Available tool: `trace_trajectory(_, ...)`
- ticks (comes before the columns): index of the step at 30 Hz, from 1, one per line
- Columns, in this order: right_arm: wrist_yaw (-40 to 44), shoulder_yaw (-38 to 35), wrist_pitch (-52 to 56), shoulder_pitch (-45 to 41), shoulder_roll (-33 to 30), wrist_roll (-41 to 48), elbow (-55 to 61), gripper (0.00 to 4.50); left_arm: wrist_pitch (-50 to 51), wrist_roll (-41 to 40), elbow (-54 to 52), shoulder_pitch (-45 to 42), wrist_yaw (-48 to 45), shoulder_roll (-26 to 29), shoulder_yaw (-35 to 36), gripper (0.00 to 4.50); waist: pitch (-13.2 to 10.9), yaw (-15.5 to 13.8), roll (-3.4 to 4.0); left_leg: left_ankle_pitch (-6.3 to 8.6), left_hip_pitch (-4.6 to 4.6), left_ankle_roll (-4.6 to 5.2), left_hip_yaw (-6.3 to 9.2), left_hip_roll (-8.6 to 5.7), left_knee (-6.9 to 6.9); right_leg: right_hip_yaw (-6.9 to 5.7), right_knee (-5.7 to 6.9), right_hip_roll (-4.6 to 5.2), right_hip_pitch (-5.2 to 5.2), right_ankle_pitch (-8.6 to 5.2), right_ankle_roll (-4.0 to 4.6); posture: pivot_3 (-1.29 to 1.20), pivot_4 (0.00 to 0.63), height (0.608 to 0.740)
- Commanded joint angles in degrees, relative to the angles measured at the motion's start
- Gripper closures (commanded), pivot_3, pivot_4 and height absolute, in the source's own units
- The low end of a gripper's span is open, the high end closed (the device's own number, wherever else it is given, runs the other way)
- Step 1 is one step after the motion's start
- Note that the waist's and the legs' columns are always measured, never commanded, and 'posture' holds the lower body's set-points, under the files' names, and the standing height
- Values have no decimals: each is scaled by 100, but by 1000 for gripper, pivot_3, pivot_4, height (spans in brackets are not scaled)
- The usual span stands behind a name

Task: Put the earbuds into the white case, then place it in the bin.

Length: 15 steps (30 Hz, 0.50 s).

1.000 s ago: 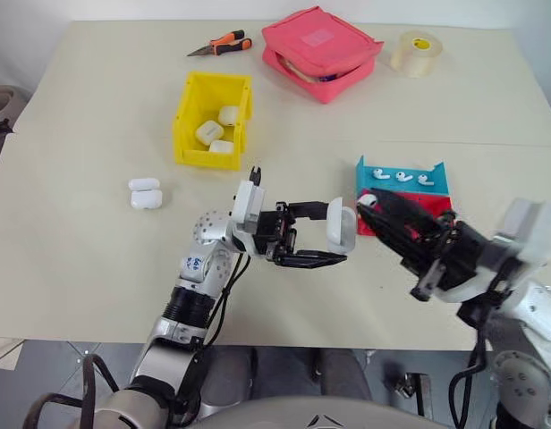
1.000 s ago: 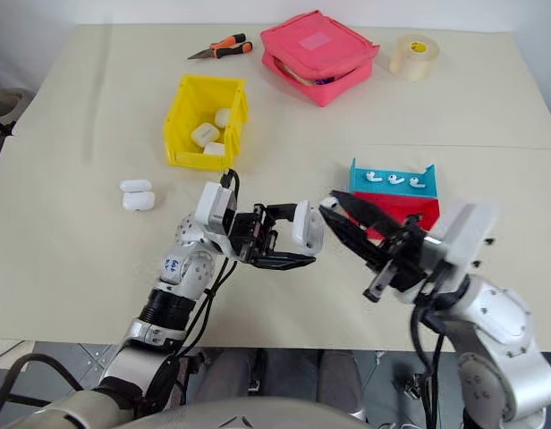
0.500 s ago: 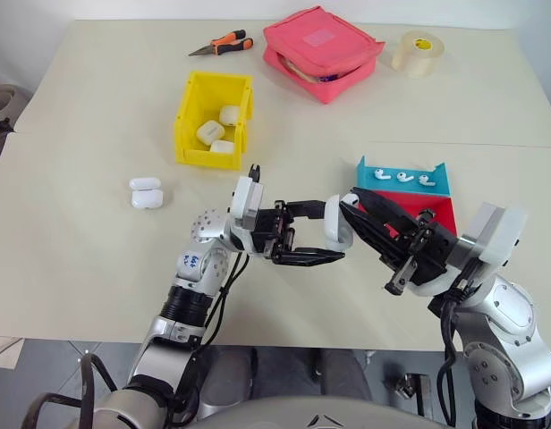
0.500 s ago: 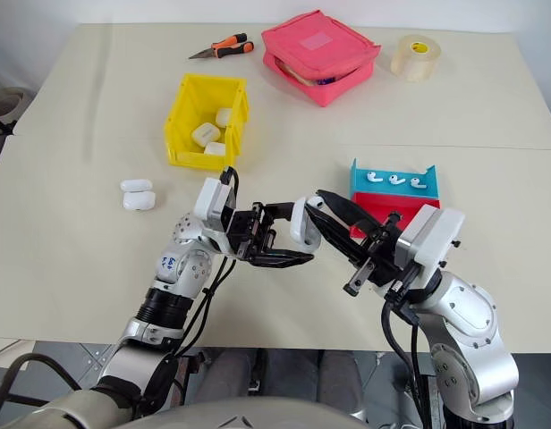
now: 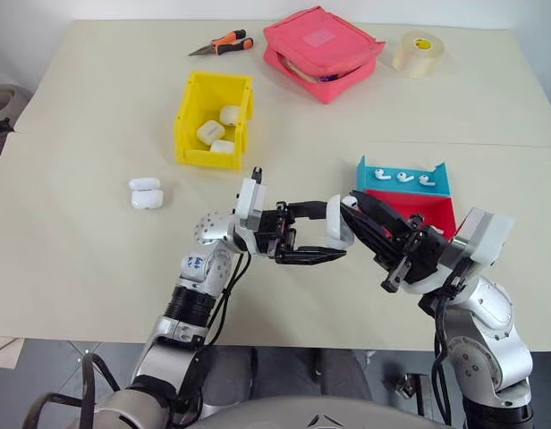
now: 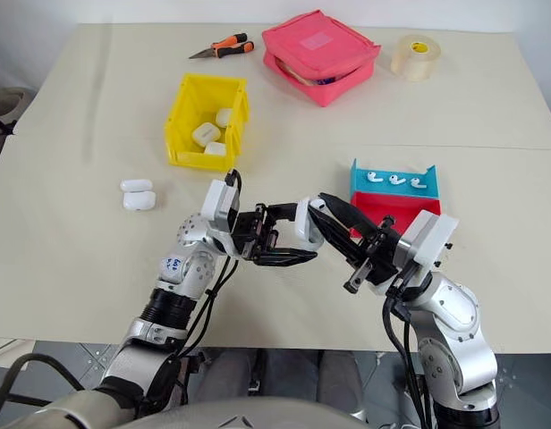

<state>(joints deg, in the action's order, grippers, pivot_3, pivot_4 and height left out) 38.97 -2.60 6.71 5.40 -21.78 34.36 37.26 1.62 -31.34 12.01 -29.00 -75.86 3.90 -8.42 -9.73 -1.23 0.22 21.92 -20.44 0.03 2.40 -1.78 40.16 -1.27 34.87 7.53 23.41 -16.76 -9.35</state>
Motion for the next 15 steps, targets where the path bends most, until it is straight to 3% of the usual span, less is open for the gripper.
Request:
trace_trajectory(1,105,82,366,85,-231,192,-58,3029,-227,-160,-202,-312,74,-184,164,1710,0,1,0,0,0,0,0,0,0,0,-1,0,0,0,0,0,150,740)
trace_trajectory(10,320,-365,460,-154,-779,632,-55,108,-353,-113,-171,-273,82,-234,196,1710,0,-6,-1,0,0,0,0,1,-1,-1,-4,0,-1,0,0,0,150,740)
trace_trajectory(15,388,-715,439,-153,-963,695,-169,47,-482,-16,-113,-205,194,-257,268,1710,-1,-11,-1,0,0,2,-1,0,-1,-1,-8,1,-4,0,0,0,150,740)
